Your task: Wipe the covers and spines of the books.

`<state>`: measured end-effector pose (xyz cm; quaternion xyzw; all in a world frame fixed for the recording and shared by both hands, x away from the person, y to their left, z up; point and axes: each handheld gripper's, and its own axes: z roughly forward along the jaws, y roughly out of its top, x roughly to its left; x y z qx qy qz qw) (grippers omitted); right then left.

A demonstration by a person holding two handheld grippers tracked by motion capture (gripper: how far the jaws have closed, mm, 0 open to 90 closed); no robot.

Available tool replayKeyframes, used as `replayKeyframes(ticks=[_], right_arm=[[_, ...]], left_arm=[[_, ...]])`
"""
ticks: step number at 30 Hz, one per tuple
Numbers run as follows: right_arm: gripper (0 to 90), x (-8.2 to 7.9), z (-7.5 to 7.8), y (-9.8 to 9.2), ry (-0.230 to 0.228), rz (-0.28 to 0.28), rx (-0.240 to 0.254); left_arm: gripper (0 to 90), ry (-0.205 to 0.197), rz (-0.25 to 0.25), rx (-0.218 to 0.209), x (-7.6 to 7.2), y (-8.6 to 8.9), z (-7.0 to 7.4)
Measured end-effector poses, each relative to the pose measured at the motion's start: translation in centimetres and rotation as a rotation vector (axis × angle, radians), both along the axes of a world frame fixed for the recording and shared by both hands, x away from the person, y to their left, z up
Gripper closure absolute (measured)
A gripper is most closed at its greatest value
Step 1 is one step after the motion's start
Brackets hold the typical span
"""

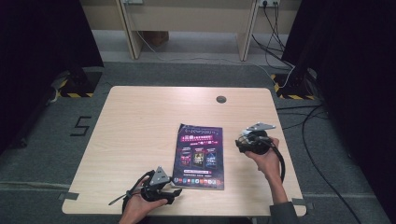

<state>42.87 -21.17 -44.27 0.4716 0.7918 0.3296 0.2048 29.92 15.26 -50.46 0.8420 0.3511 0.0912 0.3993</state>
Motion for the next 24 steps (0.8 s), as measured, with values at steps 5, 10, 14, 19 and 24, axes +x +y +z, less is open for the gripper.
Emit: replayKeyframes(ticks=[5, 10, 14, 19, 24], right_arm=[[43.4, 0.1, 0.3, -2.4, -0.009, -0.071, -0.028], [46.4, 0.4, -0.4, -3.8, 0.011, -0.102, -0.052], [47.8, 0.8, -1.3, -4.4, 0.037, -0.109, -0.090], [48.9, 1.1, -1.9, -4.3, 0.058, -0.100, -0.124], [48.5, 1.6, -2.7, -4.1, 0.075, -0.099, -0.141]], left_arm=[[39.7, -0.001, -0.014, 0.007, -0.2, -0.2, 0.0], [39.2, 0.007, -0.040, 0.003, -0.2, -0.5, -0.2], [36.2, -0.004, -0.024, -0.024, 0.0, 0.0, 0.1], [29.3, 0.000, -0.003, -0.067, 0.5, 1.1, 0.2], [26.0, -0.002, 0.015, -0.094, 0.7, 1.6, 0.4]])
